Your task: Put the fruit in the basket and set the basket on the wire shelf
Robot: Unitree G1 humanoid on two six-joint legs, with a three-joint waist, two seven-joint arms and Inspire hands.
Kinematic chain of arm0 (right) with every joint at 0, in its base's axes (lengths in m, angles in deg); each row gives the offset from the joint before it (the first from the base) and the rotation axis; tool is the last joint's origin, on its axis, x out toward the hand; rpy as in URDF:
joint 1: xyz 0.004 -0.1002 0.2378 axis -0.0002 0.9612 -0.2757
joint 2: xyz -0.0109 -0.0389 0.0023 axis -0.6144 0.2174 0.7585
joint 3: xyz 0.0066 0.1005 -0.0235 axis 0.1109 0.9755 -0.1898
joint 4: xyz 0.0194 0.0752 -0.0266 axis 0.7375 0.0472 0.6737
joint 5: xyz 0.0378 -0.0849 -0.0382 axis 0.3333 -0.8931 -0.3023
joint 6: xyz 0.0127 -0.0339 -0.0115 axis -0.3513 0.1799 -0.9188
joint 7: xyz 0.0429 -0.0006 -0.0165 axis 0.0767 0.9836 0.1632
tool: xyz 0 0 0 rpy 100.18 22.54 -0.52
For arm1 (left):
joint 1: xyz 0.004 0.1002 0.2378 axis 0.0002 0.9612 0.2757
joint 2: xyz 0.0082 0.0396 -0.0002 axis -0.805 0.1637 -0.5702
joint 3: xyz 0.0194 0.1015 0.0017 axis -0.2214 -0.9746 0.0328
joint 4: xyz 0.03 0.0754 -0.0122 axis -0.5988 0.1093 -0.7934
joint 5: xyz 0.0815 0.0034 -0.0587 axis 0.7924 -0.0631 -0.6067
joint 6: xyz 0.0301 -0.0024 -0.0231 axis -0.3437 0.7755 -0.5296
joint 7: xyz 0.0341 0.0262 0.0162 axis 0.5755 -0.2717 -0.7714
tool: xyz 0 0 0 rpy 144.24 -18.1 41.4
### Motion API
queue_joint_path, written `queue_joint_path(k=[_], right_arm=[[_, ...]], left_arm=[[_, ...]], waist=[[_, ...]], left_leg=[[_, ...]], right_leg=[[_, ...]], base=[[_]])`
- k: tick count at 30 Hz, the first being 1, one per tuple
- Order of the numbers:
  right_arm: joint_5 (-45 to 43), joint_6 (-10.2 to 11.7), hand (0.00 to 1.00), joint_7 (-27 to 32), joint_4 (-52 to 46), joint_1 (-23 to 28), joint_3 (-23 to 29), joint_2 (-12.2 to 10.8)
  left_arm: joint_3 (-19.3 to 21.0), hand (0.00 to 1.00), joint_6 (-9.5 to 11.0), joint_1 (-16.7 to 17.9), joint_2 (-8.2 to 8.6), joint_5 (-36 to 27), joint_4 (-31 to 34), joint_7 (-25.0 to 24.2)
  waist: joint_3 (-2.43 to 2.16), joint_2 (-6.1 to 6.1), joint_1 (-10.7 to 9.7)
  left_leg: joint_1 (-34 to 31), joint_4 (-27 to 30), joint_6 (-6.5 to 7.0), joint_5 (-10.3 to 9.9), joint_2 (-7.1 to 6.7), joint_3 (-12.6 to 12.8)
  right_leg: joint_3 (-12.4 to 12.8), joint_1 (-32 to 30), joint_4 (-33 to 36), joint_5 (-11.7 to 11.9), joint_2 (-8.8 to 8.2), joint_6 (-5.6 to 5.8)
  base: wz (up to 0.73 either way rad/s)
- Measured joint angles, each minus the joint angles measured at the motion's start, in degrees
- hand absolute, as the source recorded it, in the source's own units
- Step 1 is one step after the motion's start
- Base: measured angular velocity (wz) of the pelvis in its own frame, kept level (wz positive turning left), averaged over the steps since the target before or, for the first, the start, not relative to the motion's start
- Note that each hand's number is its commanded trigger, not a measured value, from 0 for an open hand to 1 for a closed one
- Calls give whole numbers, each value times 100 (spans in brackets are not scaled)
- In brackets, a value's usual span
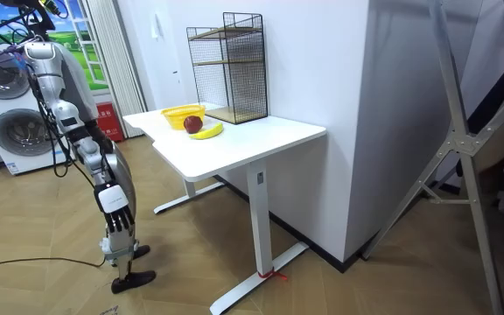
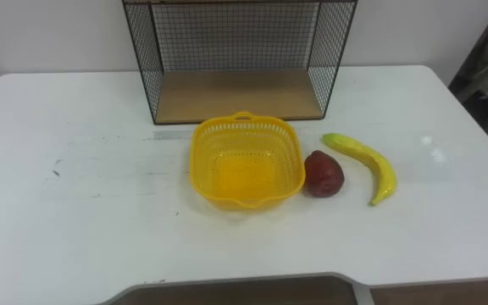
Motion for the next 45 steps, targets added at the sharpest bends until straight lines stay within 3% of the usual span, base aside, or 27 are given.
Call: queue_joint_path(k=[9,15,21,24,28,32,35,39,45], right_arm=[[81,2,0,0,20,-4,5,3],[772,-14,0,57,235,-8,236,-5],[2554,18,0,491,297,25,676,-32],[4084,185,0,719,181,98,1029,-73],[6109,387,0,797,142,78,1782,-95],[8163,412,0,1017,18,-13,2775,-7],[8823,506,0,1301,-597,-22,3538,53],[9371,753,0,1662,-1075,-74,3873,310],[9541,978,0,2499,-1593,-197,4360,357]], left_arm=[[-14,0,11,18,3,-4,-14,-27],[30,0,1,27,5,-46,-15,-31],[170,0,33,5,48,-48,-25,-8],[278,0,133,42,56,-48,-14,10],[547,0,272,82,105,-59,-108,11],[923,0,335,226,103,-190,-80,11],[1230,0,344,318,88,-224,60,11],[1324,0,376,361,-42,-254,114,12],[1326,0,374,381,-90,-247,204,13]], waist=[[1,32,2],[4,31,-1],[7,27,-14],[8,38,-33],[5,72,-217],[6,86,-395],[8,73,-583],[-25,-14,-638],[-23,-187,-659]], left_leg=[[13,-28,-1,0,2,8],[12,-58,-1,0,14,46],[-6,-77,-3,-2,24,70],[0,-90,-12,-9,34,125],[21,-82,-16,-11,40,163],[102,-97,-21,-15,22,178],[87,-86,-21,-16,17,174],[105,-83,-19,-13,6,174],[59,-99,-21,-12,9,169]], right_leg=[[16,-8,2,1,1,0],[39,-31,-4,2,9,-1],[95,-72,-6,4,24,-3],[143,-84,-7,4,37,-5],[154,-60,-11,12,47,-15],[160,-3,-9,14,53,-20],[160,-19,-7,13,51,-20],[157,-1,-13,7,44,-15],[166,0,-101,6,57,-15]], base=[[0],[-2],[-3],[-5],[-1],[-2],[-3],[0],[2]])
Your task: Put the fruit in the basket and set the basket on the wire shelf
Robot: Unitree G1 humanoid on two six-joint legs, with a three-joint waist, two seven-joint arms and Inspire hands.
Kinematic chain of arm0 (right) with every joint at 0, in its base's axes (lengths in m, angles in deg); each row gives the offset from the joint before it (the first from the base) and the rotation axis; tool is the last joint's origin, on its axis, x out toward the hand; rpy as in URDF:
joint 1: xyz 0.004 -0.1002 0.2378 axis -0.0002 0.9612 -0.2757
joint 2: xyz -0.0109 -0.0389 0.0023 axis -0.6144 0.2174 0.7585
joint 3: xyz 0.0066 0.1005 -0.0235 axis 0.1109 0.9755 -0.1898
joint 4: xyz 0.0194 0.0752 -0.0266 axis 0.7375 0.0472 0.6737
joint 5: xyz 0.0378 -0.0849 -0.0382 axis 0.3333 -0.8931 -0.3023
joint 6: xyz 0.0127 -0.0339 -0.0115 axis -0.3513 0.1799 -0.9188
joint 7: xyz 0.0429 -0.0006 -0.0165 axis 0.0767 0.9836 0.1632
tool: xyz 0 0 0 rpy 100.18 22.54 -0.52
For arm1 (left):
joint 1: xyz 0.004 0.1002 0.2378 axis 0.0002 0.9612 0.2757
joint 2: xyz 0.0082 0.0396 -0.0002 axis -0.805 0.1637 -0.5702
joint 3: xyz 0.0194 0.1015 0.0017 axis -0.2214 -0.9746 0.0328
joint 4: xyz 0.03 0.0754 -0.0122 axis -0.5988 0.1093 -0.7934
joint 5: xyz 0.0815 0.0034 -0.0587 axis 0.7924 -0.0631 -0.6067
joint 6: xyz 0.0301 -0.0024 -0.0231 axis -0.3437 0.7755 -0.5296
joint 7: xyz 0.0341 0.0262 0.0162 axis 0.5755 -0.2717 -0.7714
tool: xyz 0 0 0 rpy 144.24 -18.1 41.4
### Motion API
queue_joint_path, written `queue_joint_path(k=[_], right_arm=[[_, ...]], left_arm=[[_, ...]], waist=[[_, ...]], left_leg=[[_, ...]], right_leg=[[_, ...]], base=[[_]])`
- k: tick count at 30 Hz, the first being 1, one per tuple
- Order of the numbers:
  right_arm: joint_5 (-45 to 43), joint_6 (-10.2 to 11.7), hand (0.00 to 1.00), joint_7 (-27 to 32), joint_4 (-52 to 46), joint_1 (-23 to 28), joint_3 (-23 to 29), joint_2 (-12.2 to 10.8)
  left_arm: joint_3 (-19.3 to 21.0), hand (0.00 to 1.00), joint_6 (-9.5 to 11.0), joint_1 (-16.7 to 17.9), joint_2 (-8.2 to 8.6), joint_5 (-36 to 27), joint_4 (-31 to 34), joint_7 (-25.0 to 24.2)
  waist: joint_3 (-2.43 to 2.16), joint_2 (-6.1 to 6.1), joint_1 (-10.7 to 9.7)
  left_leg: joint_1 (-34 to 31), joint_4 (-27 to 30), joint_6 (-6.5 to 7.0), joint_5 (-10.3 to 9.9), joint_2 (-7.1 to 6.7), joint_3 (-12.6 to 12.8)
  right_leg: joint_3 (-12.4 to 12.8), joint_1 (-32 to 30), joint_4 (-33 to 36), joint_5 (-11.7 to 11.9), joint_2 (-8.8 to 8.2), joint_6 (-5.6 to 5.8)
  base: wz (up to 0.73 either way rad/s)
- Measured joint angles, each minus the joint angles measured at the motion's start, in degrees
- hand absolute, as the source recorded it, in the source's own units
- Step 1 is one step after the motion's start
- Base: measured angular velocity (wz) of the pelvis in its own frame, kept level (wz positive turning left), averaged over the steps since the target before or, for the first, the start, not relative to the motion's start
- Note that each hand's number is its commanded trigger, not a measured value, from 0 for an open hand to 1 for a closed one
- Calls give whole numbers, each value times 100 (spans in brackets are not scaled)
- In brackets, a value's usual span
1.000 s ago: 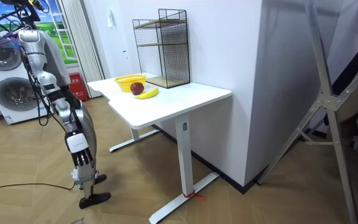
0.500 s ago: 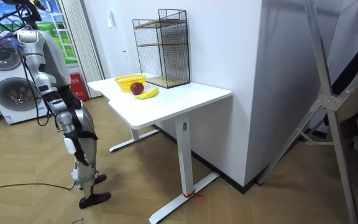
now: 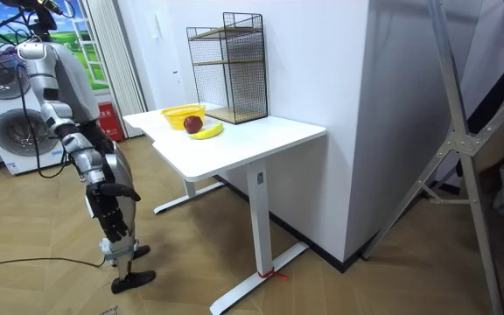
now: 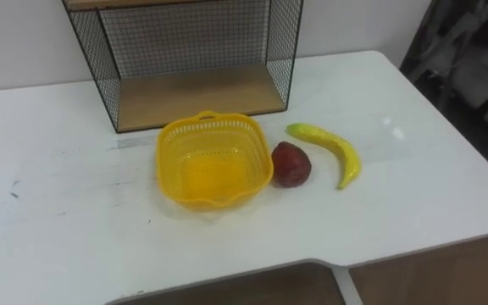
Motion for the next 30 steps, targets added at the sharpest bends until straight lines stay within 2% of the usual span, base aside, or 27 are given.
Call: queue_joint_path(k=[4,9,15,17,20,21,22,26,30], right_arm=[[-146,185,0,578,-878,-7,180,27],[-744,325,0,1117,-1950,-78,285,161],[-2790,372,0,1502,-3596,-176,99,217],[-3410,370,0,1599,-4096,-179,-243,407],[-4090,371,0,1567,-4466,-191,-655,610],[-4284,372,0,1550,-4513,-193,-732,624],[-4614,372,0,1464,-4595,-217,-858,629],[-5230,362,0,1012,-4831,-228,-1218,631],[-5350,299,0,591,-5093,-246,-1493,656]], left_arm=[[84,0,3,91,-22,25,266,0],[100,0,8,94,-21,172,482,0],[83,0,-2,116,-22,257,544,-2],[-13,0,-9,138,-32,263,549,-1],[-97,0,9,126,-68,254,555,-1],[-161,0,9,125,-92,256,555,-1],[-285,0,13,117,-133,256,555,-2],[-312,0,25,124,-135,259,543,-19],[-313,0,17,152,-138,259,527,-29]], waist=[[2,-96,1],[-2,-109,44],[-1,-25,46],[6,-31,60],[10,-45,115],[16,-82,141],[6,-64,174],[18,-82,260],[35,-115,339]], left_leg=[[-69,11,1,0,-1,19],[-86,2,1,0,0,35],[-174,-28,-3,4,10,54],[-172,-28,-2,6,12,61],[-167,6,-2,6,15,64],[-164,5,-2,6,16,74],[-160,6,-2,6,20,83],[-147,4,-2,6,57,95],[-157,-27,-5,4,75,82]], right_leg=[[14,-81,6,4,3,0],[23,-116,15,5,9,1],[30,-237,61,12,12,-9],[37,-262,97,11,11,-8],[38,-248,96,12,10,-9],[46,-250,96,12,10,-9],[60,-250,97,14,13,-11],[75,-244,98,16,12,-12],[63,-255,103,17,23,-14]], base=[[-1],[-1],[-1],[-2],[0],[-4],[-6],[-1],[0]])
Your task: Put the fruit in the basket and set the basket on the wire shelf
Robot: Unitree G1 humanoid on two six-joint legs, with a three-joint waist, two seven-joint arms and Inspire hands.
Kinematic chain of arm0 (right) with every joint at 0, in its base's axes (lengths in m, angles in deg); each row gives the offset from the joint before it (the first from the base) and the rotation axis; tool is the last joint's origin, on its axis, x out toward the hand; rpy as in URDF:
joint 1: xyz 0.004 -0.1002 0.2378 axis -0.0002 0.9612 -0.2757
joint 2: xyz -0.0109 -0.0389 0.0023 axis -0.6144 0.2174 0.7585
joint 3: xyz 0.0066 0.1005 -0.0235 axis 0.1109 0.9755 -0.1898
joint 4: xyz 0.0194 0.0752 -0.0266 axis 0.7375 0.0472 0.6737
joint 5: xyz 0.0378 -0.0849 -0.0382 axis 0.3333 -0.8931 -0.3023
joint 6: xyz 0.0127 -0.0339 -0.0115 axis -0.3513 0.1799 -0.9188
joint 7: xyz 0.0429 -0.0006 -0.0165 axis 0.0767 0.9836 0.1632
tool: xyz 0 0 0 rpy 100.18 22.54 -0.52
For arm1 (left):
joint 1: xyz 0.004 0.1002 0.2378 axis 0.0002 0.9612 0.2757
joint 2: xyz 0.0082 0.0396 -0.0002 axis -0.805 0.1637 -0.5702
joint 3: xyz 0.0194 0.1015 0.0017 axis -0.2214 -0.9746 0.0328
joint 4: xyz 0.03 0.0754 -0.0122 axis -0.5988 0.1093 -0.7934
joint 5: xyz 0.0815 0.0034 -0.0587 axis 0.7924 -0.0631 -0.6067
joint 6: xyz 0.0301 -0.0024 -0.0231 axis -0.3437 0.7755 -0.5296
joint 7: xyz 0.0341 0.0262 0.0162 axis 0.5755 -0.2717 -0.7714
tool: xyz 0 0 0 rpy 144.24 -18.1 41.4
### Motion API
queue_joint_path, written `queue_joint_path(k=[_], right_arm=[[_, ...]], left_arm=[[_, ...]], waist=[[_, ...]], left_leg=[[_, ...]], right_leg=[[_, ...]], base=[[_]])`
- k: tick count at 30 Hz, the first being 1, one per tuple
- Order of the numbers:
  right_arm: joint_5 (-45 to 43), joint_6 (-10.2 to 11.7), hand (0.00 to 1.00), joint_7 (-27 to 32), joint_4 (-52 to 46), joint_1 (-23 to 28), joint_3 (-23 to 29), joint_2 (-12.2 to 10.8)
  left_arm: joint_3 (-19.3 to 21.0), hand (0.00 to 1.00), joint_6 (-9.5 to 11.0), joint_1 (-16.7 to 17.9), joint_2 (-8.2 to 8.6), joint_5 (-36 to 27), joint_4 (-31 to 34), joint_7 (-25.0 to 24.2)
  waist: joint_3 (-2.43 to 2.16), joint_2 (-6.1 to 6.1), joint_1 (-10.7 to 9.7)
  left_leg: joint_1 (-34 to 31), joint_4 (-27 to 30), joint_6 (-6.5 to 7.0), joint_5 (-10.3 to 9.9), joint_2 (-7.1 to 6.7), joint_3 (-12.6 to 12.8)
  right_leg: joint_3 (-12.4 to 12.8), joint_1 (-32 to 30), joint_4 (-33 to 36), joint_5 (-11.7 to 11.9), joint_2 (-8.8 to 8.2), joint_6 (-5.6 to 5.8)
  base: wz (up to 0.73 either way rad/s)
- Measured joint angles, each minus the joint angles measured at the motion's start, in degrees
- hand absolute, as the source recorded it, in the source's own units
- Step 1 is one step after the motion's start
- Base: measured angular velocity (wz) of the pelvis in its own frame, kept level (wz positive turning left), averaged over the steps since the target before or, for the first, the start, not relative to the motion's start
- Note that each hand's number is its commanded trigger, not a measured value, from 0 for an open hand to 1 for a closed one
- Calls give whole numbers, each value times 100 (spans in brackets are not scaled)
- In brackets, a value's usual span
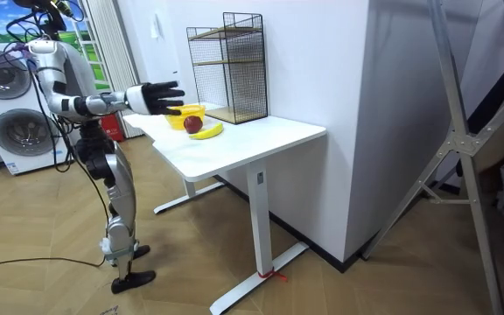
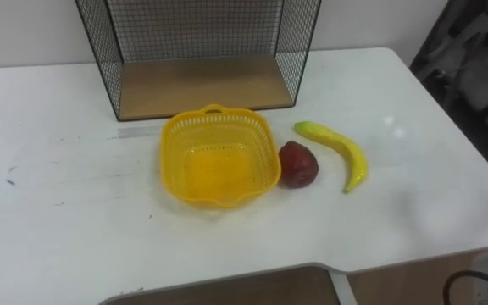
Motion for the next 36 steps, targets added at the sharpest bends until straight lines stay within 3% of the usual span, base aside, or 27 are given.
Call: queue_joint_path(k=[5,10,17,23,32,36], right_arm=[[-125,-122,0,-670,-332,-26,-427,176],[-410,-123,0,-1292,-350,-49,-541,185],[-623,-121,0,-2176,69,-189,-896,186],[-837,-122,0,-2618,139,-189,-897,187],[-1098,-129,0,-3053,321,-189,-898,187],[-1275,-129,0,-3224,321,-189,-899,187]], left_arm=[[-5,0,2,12,-19,4,8,-11],[-27,0,80,39,-18,98,-7,5],[-160,0,130,40,-11,106,-48,11],[-155,0,131,40,-4,112,-55,1],[-154,0,134,45,-4,114,-61,6],[-155,0,151,37,-4,117,-57,-8]], waist=[[0,-46,69],[-7,-85,228],[2,-20,276],[-29,105,337],[-12,-22,345],[-11,-22,340]], left_leg=[[-7,24,-5,-1,9,-31],[-7,42,-5,-1,6,-30],[-3,54,-4,-1,0,-39],[0,51,-8,2,3,-42],[-7,82,-9,4,0,-57],[-10,98,-10,3,1,-74]], right_leg=[[-69,10,-5,3,1,-5],[-83,27,-18,5,-5,-6],[-136,58,-28,6,-20,-5],[-147,54,-25,6,-19,-6],[-157,67,-22,6,-23,-5],[-157,69,-12,6,-23,-6]], base=[[6],[1],[2],[0],[0],[0]])
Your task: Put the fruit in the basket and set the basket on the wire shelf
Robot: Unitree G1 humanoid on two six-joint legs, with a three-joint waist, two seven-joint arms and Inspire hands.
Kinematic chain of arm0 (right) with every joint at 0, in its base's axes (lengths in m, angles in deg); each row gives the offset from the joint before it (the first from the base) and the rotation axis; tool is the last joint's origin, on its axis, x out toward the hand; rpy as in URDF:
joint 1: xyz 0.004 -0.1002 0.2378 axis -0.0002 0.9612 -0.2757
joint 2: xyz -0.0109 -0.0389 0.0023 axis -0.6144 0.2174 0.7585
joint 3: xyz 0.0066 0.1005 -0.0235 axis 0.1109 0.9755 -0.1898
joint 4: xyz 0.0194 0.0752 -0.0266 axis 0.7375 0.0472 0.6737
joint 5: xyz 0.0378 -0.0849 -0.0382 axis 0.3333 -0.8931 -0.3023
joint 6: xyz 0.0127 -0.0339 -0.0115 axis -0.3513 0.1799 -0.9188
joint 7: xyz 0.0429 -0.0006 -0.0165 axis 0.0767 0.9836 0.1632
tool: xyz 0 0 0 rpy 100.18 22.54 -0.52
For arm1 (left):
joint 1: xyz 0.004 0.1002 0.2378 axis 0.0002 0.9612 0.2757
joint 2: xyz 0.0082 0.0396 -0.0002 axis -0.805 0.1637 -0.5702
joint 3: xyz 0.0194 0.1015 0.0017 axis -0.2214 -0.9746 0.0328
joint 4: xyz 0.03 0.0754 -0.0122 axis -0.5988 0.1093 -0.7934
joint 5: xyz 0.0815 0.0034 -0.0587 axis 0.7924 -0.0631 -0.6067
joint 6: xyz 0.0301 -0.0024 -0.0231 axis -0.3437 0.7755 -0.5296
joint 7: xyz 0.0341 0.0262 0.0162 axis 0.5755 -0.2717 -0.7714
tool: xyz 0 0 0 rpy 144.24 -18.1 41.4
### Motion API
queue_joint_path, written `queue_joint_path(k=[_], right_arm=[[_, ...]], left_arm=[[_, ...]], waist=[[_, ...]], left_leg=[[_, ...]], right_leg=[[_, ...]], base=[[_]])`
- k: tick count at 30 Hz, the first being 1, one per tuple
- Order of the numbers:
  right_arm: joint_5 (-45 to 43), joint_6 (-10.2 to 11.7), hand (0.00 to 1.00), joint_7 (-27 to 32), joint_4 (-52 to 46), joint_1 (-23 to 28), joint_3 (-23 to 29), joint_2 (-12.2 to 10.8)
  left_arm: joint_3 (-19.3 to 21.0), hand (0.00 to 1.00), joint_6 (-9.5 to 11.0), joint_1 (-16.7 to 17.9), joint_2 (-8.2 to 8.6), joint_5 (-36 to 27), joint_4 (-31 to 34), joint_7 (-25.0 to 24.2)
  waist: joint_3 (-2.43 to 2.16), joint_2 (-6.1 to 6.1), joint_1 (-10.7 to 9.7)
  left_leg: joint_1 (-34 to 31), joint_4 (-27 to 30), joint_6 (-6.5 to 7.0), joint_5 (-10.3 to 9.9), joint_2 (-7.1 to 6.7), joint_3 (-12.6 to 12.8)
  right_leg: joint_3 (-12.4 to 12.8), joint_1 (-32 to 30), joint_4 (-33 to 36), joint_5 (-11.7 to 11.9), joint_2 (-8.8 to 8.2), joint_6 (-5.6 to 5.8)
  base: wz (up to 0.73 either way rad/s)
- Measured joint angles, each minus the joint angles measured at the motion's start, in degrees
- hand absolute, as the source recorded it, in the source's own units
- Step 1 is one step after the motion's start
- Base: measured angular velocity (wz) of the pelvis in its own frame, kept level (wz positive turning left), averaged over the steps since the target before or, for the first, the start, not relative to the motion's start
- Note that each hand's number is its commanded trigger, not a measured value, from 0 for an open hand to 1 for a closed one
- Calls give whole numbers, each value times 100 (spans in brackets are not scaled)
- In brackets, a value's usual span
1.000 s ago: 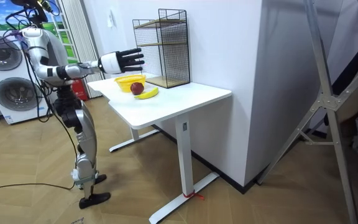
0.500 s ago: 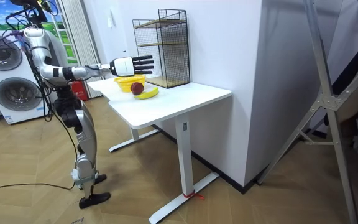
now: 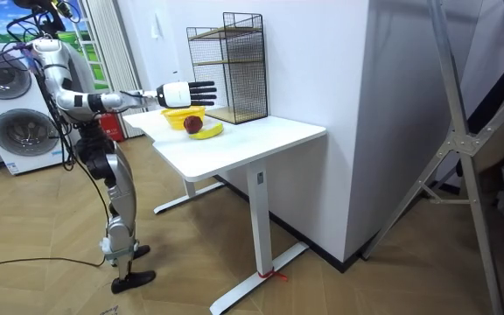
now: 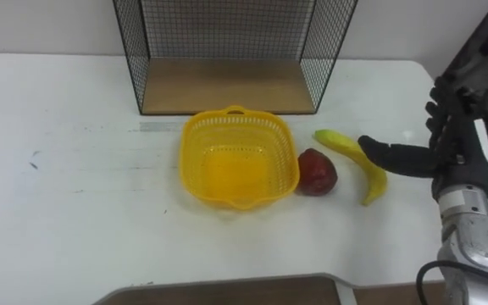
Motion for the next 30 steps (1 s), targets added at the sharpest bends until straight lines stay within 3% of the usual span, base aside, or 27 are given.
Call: queue_joint_path(k=[14,20,23,30], right_arm=[[-472,0,0,-346,58,3,-11,0],[-907,-54,0,-469,66,3,-274,31],[-1214,-55,0,-584,67,3,-455,32],[-1863,-125,0,-765,67,3,-586,32]], left_arm=[[-9,0,50,-21,-3,9,-2,-7],[-8,0,50,-26,-35,67,-2,-8],[-8,0,50,-60,-48,110,-27,-8],[-104,0,44,-126,-64,108,-123,-8]], waist=[[-11,-4,-14],[-43,-95,4],[-30,-157,14],[-20,-159,113]], left_leg=[[-4,58,-1,-1,-4,-34],[-2,53,-1,0,-5,-89],[-1,76,-1,0,-6,-104],[-2,39,-1,-1,-9,-118]], right_leg=[[-56,47,2,7,-1,-11],[-76,60,1,7,0,-11],[-95,74,-3,10,-3,-14],[-126,82,-4,17,-6,-13]], base=[[2],[2],[0],[1]])
